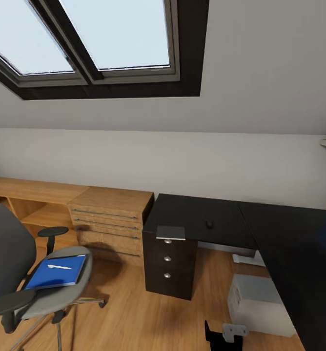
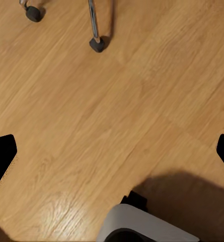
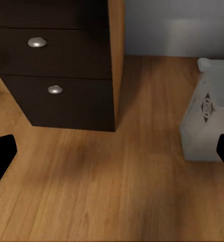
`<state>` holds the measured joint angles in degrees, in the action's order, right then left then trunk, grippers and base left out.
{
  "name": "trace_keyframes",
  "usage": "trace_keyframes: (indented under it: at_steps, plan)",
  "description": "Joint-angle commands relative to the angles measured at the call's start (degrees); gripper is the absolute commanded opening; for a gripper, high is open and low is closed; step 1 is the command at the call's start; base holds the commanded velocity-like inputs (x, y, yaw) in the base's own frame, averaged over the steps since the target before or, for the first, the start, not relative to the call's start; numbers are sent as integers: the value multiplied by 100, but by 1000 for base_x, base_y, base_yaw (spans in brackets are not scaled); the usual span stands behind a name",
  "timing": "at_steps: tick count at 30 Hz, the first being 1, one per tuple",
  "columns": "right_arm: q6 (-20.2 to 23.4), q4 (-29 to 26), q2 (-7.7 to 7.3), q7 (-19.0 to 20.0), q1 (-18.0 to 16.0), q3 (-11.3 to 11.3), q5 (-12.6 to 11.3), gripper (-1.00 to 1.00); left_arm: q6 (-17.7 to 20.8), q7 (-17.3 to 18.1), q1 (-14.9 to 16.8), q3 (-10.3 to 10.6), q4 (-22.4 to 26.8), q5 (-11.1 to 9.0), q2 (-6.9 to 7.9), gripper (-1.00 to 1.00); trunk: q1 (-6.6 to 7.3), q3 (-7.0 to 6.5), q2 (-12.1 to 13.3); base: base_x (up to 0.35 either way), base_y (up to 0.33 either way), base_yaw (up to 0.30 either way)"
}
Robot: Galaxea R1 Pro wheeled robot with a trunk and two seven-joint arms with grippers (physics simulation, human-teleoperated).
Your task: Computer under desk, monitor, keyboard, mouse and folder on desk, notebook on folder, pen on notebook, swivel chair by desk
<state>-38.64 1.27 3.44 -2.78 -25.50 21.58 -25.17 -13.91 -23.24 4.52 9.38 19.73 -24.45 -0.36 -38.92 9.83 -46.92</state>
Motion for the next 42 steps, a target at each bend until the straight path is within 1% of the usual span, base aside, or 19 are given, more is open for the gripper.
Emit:
trace_keyframes:
  at_steps: [1, 7, 17, 19, 21, 22, 26, 27, 30, 31, 34, 35, 36, 37, 40, 41, 42]
  plan:
    - [-23, 13, 3, -29, -8, 49, -20, 100, -24, -31, 5, 49, -2, -51, 3, 100, -4, 8, -6, 270, 223, 0]
    - [-35, 14, 7, -29, -6, 48, -15, 100, -24, -31, 5, 48, -4, -51, -1, 100, -4, 13, -6, 297, 112, -22]
    - [-65, 2, -5, -23, -7, 48, -16, 100, -28, -31, 5, 53, 8, -48, -27, 100, -4, 20, -6, 318, -7, -19]
    - [-78, -13, -4, -35, -7, 46, -18, 100, -26, -30, 5, 52, 26, -49, -46, 100, -4, 20, -6, 321, -57, -2]
    - [-82, -34, -3, -47, -7, 42, -20, 100, -24, -24, 5, 55, 62, -47, -97, 100, -4, 20, -6, 321, -63, -1]
    - [-74, -81, -4, -54, -9, 35, -24, 100, -4, -20, 5, 65, 133, -40, -163, 100, -4, 20, -6, 321, -67, -1]
    - [-32, -364, -29, -71, -17, 20, -32, 100, 45, -31, 5, 125, 415, 31, -267, 100, -4, 20, -6, 321, -58, 0]
    - [44, -621, -62, -103, -22, 11, -35, 100, 89, -42, 5, 172, 644, 97, -294, 100, -4, 20, -6, 292, -29, 0]
    - [329, -1134, -174, -234, -28, 3, -38, 100, 301, -62, 5, 239, 1116, 194, -318, 100, -4, 20, -6, 204, -19, 0]
    - [1356, -2401, -491, -740, -32, -3, -34, 100, 1297, -157, 5, 304, 2261, 265, -335, 100, -4, 20, -6, 53, -5, 0]
    - [2149, -3324, -700, -1126, -30, 0, -31, 100, 2120, -266, 5, 320, 2988, 278, -342, 100, -4, 20, -6, 34, -3, 0]
    - [2688, -3898, -819, -1375, -28, 2, -28, 100, 2630, -353, 5, 331, 3428, 283, -347, 100, -4, 20, -6, 17, -2, 0]
    - [2951, -4158, -866, -1492, -28, -1, -27, 100, 2848, -396, 5, 339, 3629, 285, -353, 100, -4, 20, -6, 14, -1, 0]
    - [4144, -5116, -994, -1928, -37, -69, -23, 100, 3497, -544, 5, 410, 4435, 283, -448, 100, -4, 20, -6, 5, 0, 0]
    - [4698, -5423, -1022, -2051, -55, -201, -17, 100, 3662, -592, 5, 443, 4790, 287, -565, 100, -4, 20, -6, 3, 0, 0]
    - [5178, -5615, -1035, -2107, -68, -368, -22, 100, 3764, -652, 5, 454, 5102, 290, -686, 100, -4, 20, -6, 0, 0, 0]
    - [5246, -5641, -1037, -2108, -70, -392, -26, 100, 3778, -661, 5, 455, 5148, 289, -703, 100, -4, 20, -6, 0, 0, 0]
